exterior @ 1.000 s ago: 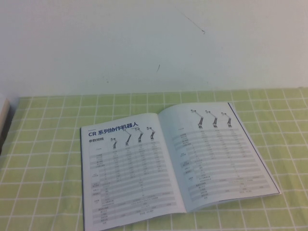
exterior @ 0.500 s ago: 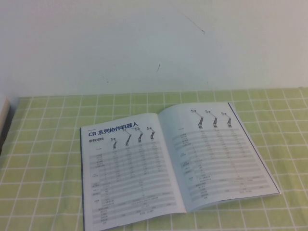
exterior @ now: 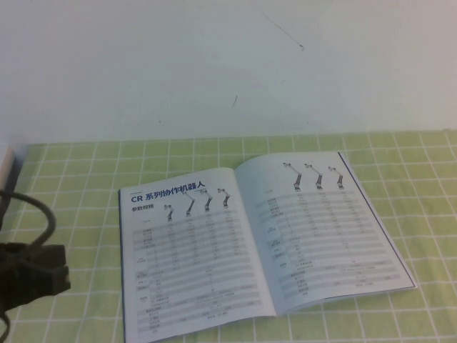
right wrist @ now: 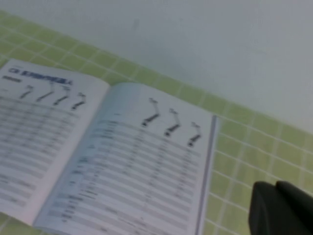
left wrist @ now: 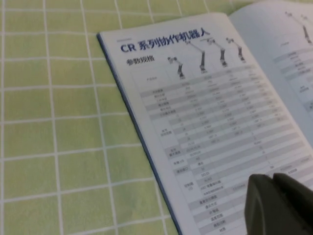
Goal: Close book
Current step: 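Close the open booklet and leave it lying on the table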
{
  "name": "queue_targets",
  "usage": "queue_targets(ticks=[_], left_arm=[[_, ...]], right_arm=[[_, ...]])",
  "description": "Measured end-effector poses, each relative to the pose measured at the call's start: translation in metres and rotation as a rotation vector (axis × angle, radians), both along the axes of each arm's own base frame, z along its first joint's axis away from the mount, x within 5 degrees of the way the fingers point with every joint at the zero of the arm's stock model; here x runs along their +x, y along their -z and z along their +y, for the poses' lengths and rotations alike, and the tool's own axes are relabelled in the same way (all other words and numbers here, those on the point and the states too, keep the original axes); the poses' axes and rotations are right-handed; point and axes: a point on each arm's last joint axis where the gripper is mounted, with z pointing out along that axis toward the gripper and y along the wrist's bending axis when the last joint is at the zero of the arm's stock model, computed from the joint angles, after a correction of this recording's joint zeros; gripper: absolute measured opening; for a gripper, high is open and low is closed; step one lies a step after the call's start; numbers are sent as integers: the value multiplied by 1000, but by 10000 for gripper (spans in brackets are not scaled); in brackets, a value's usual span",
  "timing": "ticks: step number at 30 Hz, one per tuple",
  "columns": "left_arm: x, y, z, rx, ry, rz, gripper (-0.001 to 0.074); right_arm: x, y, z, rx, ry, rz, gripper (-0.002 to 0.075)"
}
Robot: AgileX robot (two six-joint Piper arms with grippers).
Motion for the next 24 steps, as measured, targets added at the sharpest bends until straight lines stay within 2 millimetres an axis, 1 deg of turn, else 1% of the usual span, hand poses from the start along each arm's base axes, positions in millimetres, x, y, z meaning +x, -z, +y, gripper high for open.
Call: queue_targets(ticks=[1, 2, 3, 6, 7, 9, 10, 15, 17, 20, 24], left_arm=[[7, 4, -1, -1, 2, 27, -4], [14, 7, -2, 2, 3, 51, -4], [20, 10, -2, 8, 3, 63, -4], [38, 21, -2, 32, -9, 100, -4], [44, 26, -2, 38, -20, 111, -4], [55, 36, -1, 56, -35, 132, -4], [58, 41, -1, 69, -31, 142, -4], [76, 46, -14, 112, 29, 133, -4], [84, 50, -20, 120, 52, 149, -4], [95, 63, -25, 128, 66, 209, -4], [103, 87, -31, 156, 89, 302, -4]], right_arm=[[13, 3, 4, 7, -59, 8, -3], [21, 7, 6, 0, -92, 18, -3], [32, 11, 9, 30, -125, 35, -3], [63, 33, 17, 77, -168, 127, -3], [70, 39, 20, 86, -176, 153, -3], [85, 53, 31, 89, -196, 202, -3], [93, 63, 40, 85, -214, 233, -3], [121, 105, 83, 8, -275, 331, -3], [133, 123, 96, -18, -281, 367, -3], [148, 144, 106, -41, -283, 412, -3], [158, 168, 108, -93, -279, 455, -3]])
